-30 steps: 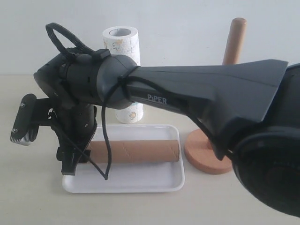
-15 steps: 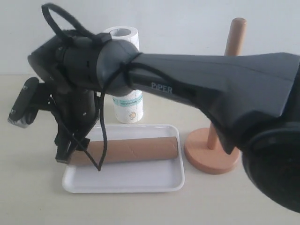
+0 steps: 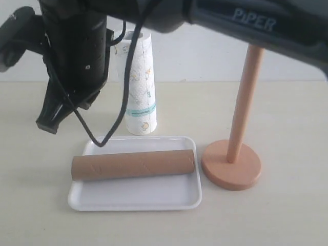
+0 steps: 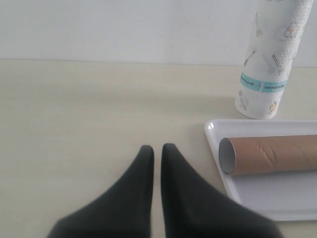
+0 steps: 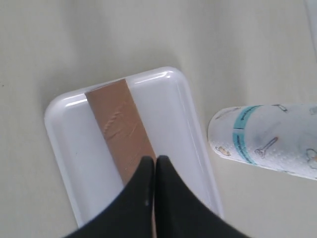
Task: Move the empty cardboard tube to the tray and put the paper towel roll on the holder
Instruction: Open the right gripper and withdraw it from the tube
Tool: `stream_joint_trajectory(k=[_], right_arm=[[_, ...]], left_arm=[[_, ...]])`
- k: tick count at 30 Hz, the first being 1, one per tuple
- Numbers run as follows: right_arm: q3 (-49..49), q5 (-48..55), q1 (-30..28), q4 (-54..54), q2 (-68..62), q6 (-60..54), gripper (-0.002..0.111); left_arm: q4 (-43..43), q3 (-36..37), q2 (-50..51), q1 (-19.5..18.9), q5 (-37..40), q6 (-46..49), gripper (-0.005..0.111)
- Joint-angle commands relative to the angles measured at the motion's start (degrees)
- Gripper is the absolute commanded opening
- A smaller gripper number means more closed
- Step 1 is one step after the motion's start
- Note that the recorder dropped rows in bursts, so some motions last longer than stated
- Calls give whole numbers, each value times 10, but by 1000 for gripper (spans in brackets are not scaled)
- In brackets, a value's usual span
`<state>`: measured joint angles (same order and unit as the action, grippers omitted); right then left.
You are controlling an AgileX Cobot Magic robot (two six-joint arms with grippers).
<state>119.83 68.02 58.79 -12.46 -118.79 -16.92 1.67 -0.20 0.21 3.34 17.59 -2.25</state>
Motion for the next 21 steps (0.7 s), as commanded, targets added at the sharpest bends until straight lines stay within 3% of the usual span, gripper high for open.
stream_joint_trajectory(k=[1, 16, 21], right_arm=[[2, 14, 0, -4, 57, 16, 0], [2, 19, 0, -75, 285, 61, 0], [1, 19, 0, -167, 350, 111, 0]], left_arm=[[6, 2, -2, -1, -1, 2, 5], [6, 2, -2, -1, -1, 2, 5], [6, 2, -2, -1, -1, 2, 5]])
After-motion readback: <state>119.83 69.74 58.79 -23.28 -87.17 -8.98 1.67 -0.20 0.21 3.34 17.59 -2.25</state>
